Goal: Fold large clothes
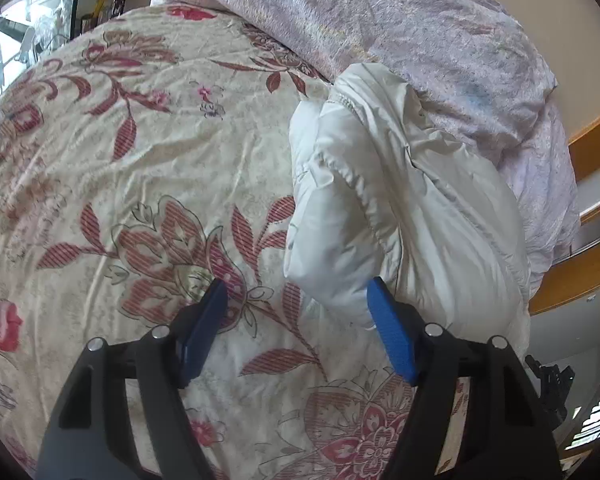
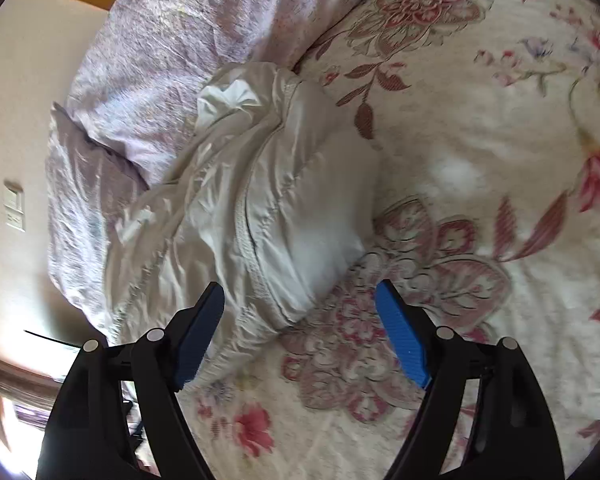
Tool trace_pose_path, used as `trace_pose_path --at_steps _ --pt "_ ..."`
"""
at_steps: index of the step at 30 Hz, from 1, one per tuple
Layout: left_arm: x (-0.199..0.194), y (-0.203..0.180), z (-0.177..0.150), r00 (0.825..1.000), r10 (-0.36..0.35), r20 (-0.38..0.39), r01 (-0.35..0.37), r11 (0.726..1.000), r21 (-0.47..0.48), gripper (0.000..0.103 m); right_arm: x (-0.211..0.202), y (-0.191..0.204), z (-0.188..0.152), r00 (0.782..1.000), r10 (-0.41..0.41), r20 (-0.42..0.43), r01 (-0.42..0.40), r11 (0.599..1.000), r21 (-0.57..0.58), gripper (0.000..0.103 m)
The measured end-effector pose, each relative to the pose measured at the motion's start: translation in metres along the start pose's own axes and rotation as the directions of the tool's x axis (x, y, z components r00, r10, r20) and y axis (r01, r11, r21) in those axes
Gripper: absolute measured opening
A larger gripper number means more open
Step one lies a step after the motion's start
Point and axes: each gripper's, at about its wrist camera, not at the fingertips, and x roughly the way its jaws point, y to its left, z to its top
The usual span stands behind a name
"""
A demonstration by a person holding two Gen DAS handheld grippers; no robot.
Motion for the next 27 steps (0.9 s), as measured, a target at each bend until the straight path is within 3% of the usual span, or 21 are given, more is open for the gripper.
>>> trace_pose_path --at_steps 3,4,10,13,16,20,27 --pt "0.005 -0.002 0.0 0.999 -0.037 0.019 0.038 0.998 -0.041 0.069 0.011 -0.004 0.001 0.999 0.036 -0.008 -0.036 0.999 0.031 0.074" --pt "0.008 -0.003 0.0 0.998 -0.059 0.014 0.06 0.996 -0.063 0.065 0.015 -0.006 0.002 0.999 0.043 -0.012 -0.043 0.998 0.043 0.068" --pt "0.017 -0.008 0.002 0.995 -0.098 0.036 0.102 0.985 -0.136 0.057 0.021 -0.014 0.001 0.994 0.111 0.023 -0.112 0.99 0.081 0.064" --pt "0.023 -0.006 0.002 0.989 -0.144 0.04 0.149 0.97 -0.193 0.048 0.022 -0.018 0.002 0.991 0.13 0.035 -0.133 0.987 0.091 0.056" --pt "0.026 -0.003 0.002 0.98 -0.187 0.062 0.197 0.948 -0.251 0.038 0.021 -0.019 0.002 0.987 0.151 0.052 -0.156 0.984 0.09 0.042" --pt "0.023 -0.005 0.004 0.973 -0.208 0.1 0.228 0.935 -0.273 0.026 0.016 -0.015 0.001 0.981 0.183 0.071 -0.188 0.979 0.077 0.028" --pt "-0.002 -0.004 0.008 0.964 -0.223 0.147 0.253 0.937 -0.241 0.019 0.001 -0.004 -0.005 0.971 0.23 0.073 -0.233 0.971 0.045 0.023"
